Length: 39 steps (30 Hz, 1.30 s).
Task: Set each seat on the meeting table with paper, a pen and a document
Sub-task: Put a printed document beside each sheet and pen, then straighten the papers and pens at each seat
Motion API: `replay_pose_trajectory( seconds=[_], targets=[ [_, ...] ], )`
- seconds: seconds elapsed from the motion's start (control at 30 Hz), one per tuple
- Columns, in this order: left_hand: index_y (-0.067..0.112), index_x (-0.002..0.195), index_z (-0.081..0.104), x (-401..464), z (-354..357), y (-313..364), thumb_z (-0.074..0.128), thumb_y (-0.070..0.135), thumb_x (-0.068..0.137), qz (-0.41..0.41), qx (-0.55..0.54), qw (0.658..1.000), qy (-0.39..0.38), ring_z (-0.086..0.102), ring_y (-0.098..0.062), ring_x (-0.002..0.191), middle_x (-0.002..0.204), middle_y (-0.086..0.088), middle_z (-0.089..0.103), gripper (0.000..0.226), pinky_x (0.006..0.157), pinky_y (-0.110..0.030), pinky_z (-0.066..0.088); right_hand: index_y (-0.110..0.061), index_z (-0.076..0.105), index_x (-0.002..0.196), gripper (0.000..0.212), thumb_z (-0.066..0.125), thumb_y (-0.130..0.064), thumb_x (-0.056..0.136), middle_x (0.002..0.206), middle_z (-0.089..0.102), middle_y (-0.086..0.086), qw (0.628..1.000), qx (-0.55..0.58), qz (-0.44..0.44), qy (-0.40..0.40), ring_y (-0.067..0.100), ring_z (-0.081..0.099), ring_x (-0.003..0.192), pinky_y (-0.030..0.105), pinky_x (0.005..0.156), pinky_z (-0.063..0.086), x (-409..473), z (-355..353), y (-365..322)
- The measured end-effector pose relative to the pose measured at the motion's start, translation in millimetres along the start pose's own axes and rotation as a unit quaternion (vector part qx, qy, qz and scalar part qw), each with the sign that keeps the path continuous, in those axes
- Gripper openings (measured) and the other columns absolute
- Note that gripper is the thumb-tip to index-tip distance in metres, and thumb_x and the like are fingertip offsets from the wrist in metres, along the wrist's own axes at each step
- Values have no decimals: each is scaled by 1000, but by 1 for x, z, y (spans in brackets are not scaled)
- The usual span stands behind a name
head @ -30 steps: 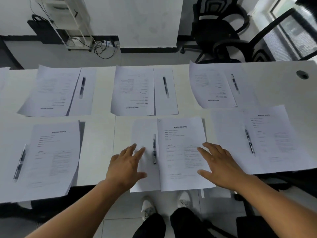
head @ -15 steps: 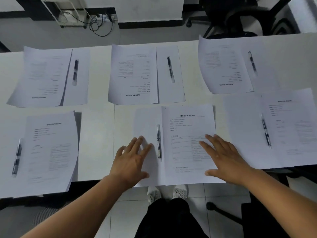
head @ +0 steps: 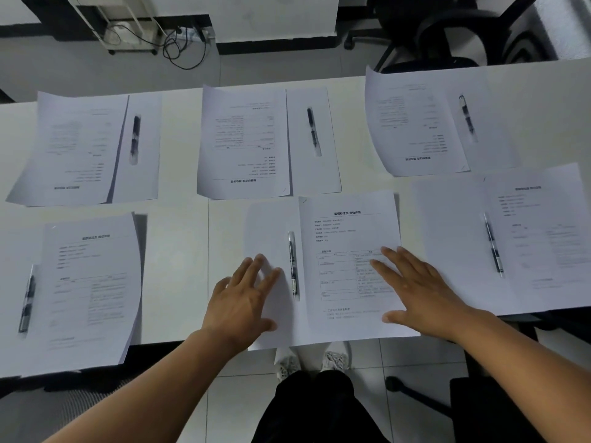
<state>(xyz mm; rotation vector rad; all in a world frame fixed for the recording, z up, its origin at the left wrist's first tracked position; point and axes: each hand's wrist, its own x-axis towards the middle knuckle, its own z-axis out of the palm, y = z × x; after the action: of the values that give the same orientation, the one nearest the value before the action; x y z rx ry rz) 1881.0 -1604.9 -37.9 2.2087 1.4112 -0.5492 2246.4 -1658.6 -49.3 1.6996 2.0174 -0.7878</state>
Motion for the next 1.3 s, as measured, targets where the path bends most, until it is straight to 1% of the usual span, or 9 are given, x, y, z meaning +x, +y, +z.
replay_pose_trajectory(
  seconds=[0.27, 0.43, 0.57, 0.7, 0.97, 1.13, 1.3],
  targets=[
    [42, 171, 1, -4, 2, 2, 76, 62, 91, -2, 3, 1000, -1, -9, -24, 169, 181, 0, -15, 111, 131, -48, 24, -37, -16, 167, 111, 63, -65, 95, 171, -35, -11, 1000, 3, -6, 1, 16, -32, 159, 37, 129, -4, -3, 2, 1],
    [42, 171, 0, -7, 4, 4, 76, 63, 91, -4, 2, 1000, 0, -9, -24, 169, 181, 0, -15, 111, 131, -48, 23, -38, -16, 167, 111, 64, -64, 95, 170, -36, -12, 1000, 10, -10, 2, 15, -34, 158, 39, 131, -3, -4, 4, 2],
    [42, 171, 1, -7, 3, 4, 76, 64, 91, -6, 3, 1000, -1, -8, -24, 169, 181, 1, -15, 111, 131, -49, 23, -37, -16, 167, 111, 65, -63, 95, 170, -37, -12, 1000, 13, -10, -1, 15, -34, 157, 38, 130, -5, -5, 5, 2],
    [43, 171, 3, -7, 3, 3, 76, 64, 90, -7, 3, 1000, 4, -7, -23, 169, 182, 1, -14, 111, 131, -48, 24, -37, -16, 167, 111, 64, -63, 95, 170, -36, -12, 1000, 15, -11, 2, 15, -34, 157, 36, 129, -7, -5, 7, 3],
    [43, 170, 6, -8, 1, 4, 78, 63, 89, -11, -2, 1000, 10, -4, -25, 169, 182, 0, -10, 111, 130, -48, 26, -37, -16, 167, 112, 66, -63, 95, 170, -37, -13, 1000, 15, -13, 1, 15, -34, 157, 38, 130, -4, -4, 9, 5],
    [42, 170, 7, -10, 1, 5, 79, 62, 89, -15, -6, 1000, 10, -4, -26, 169, 182, 0, -10, 111, 130, -50, 26, -36, -16, 167, 112, 65, -63, 95, 170, -37, -12, 1000, 10, -14, 0, 15, -33, 158, 36, 128, -6, -5, 9, 5],
    [42, 171, 8, -10, 0, 6, 81, 60, 88, -19, -11, 1000, 6, -4, -25, 169, 182, 0, -9, 111, 131, -51, 25, -34, -17, 167, 112, 64, -63, 96, 171, -36, -10, 1000, 10, -13, -6, 17, -33, 158, 39, 131, -5, -3, 9, 4]
  ],
)
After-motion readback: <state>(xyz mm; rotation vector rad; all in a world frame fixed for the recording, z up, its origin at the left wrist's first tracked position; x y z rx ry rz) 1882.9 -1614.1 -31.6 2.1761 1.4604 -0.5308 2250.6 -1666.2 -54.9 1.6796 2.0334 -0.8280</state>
